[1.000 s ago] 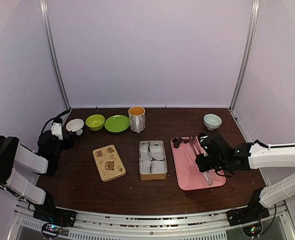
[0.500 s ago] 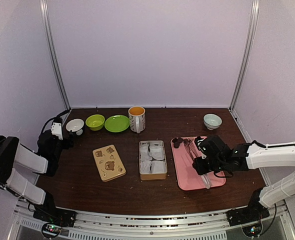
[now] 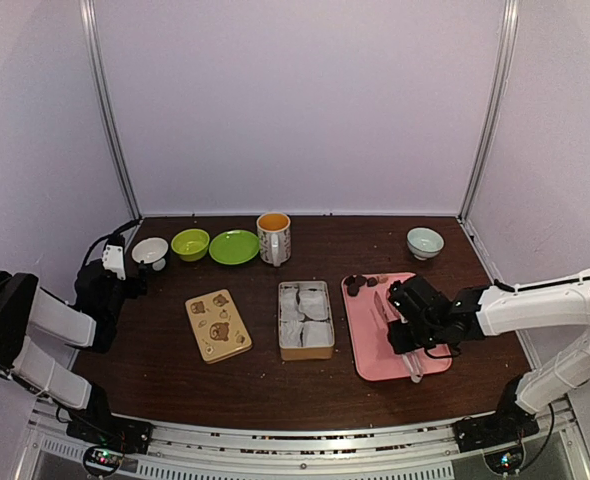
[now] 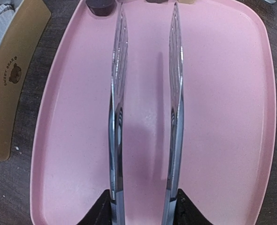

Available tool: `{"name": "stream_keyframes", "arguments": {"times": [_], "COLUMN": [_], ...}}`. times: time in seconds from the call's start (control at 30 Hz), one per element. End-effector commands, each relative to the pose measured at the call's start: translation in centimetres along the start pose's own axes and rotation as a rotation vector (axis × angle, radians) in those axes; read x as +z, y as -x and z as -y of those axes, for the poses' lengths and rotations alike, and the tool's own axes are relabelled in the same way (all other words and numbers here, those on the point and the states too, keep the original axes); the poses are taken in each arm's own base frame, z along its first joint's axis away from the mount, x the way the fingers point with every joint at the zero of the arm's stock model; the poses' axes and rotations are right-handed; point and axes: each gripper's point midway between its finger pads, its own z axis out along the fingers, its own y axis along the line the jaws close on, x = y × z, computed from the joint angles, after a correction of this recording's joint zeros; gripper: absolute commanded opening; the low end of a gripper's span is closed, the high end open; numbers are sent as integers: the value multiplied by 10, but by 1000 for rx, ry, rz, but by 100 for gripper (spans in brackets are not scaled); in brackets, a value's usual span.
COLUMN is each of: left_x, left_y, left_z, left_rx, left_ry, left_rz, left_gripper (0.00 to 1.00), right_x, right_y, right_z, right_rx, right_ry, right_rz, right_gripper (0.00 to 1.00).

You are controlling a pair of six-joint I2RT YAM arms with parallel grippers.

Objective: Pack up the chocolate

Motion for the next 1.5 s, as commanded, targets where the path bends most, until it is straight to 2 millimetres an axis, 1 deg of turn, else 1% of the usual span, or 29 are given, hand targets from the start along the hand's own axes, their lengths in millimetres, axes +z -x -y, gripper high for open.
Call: {"name": "stream_keyframes", "arguments": {"times": [0.0,0.1,0.17,0.27,0.4,0.47,0.57,0.67,0.77,0.83,0.97,1.07,1.2,1.33,1.47], "left_x": [4,4,4,4,4,4,4,4,4,4,4,4,4,4,4], "left_y": [18,18,18,18,18,18,18,18,18,19,18,19,18,18,18], "left_z": [-4,-4,-4,-4,-4,-4,-4,-4,-4,-4,-4,-4,-4,-4,-4], "left_rx": [-22,-22,-22,-22,-23,-22,-22,-22,-22,-22,-22,-22,-23,-22,-22], "left_ry": [9,9,8,9,8,8,9,9,8,8,8,9,8,9,9], "left_rz": [63,64,64,63,63,62,64,64,63,65,64,64,64,63,63], "left_gripper": [98,98,98,98,98,98,98,98,98,98,98,98,98,98,98], "right_x": [-4,-11,-18,-27,-33,-33,-28,-22,-20,-22,-31,-31,-19,-5,11], "right_y": [22,29,35,45,55,57,57,52,50,51,58,63,69,73,80], "right_z": [-4,-28,-39,-41,-27,-20,-17,-14,-21,-22,-12,-5,0,15,17], "right_rx": [55,105,144,167,191,210,224,228,227,232,227,221,225,219,201], "right_ry": [-42,71,134,148,60,27,13,3,62,83,62,48,75,33,25], "right_rz": [-6,-31,-23,-9,21,42,60,66,84,108,139,143,132,122,99], "right_gripper": [41,42,43,43,44,43,45,44,43,43,43,45,46,46,45]}}
